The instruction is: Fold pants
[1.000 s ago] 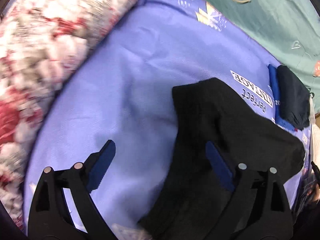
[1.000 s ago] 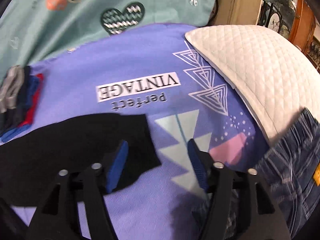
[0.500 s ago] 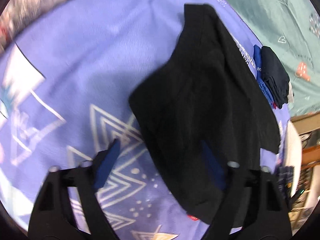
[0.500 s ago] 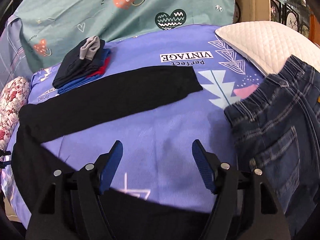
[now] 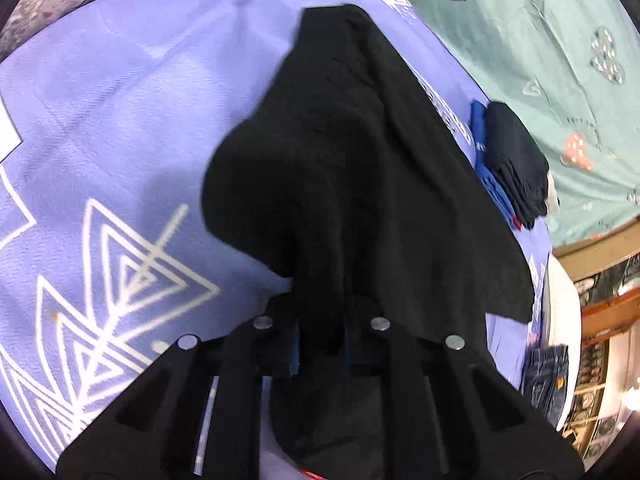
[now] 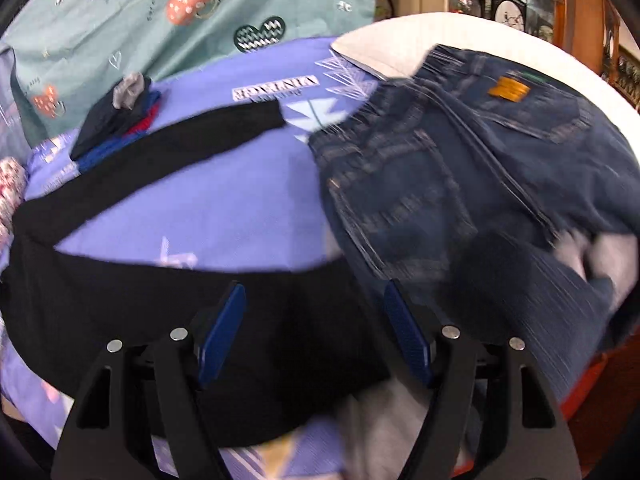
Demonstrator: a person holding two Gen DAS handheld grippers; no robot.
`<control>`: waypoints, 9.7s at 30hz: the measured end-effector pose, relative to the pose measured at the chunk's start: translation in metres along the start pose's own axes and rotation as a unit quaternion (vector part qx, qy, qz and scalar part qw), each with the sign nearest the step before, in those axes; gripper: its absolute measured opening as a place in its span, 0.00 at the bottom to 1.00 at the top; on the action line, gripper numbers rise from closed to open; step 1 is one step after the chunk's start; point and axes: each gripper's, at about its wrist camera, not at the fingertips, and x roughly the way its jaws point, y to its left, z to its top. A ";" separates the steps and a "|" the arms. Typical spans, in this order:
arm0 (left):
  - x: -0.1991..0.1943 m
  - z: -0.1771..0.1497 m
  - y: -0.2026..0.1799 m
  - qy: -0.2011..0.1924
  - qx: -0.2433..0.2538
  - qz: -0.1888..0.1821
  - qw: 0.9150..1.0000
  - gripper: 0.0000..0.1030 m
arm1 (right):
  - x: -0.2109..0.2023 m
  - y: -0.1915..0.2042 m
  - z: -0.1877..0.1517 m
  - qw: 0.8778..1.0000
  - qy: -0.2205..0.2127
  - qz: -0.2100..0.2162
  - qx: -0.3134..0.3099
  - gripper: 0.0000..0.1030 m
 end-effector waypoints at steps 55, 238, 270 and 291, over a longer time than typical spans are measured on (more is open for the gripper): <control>-0.077 -0.029 -0.037 -0.057 0.215 0.126 0.967 0.93 | 0.006 0.142 0.030 0.971 0.053 0.167 -0.161 0.49; -0.117 -0.024 0.077 -0.013 0.100 -0.060 0.993 0.13 | -0.047 0.263 -0.040 0.864 0.175 0.456 -0.122 0.03; -0.065 -0.144 -0.040 0.018 0.280 -0.047 0.959 0.75 | 0.125 0.244 0.071 0.986 0.099 0.032 -0.128 0.04; -0.025 -0.156 -0.053 0.005 0.336 -0.062 0.940 0.95 | -0.017 -0.014 -0.097 0.964 -0.041 0.174 0.197 0.09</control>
